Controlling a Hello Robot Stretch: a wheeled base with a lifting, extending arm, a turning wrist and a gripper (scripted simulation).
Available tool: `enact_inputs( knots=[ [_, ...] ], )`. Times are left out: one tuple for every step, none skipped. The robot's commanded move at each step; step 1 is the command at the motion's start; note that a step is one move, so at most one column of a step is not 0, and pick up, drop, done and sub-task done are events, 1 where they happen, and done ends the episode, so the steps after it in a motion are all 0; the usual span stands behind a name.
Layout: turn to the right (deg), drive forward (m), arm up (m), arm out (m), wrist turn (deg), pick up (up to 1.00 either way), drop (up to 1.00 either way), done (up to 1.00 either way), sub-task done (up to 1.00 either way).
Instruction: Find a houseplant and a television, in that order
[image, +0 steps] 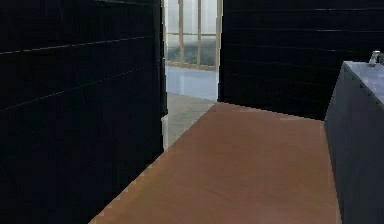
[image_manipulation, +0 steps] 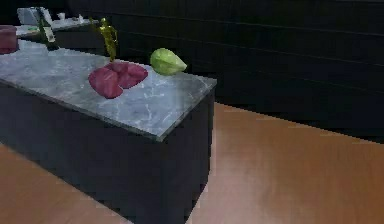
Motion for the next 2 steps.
enact_inputs(
  knots=[
    [27.0, 0.0, 0.0, 0.0, 0.0, 0.0, 0.0, 0.0, 0.0],
    [0.0, 0.15, 0.0, 0.0, 0.0, 0.0, 0.0, 0.0, 0.0]
  ],
)
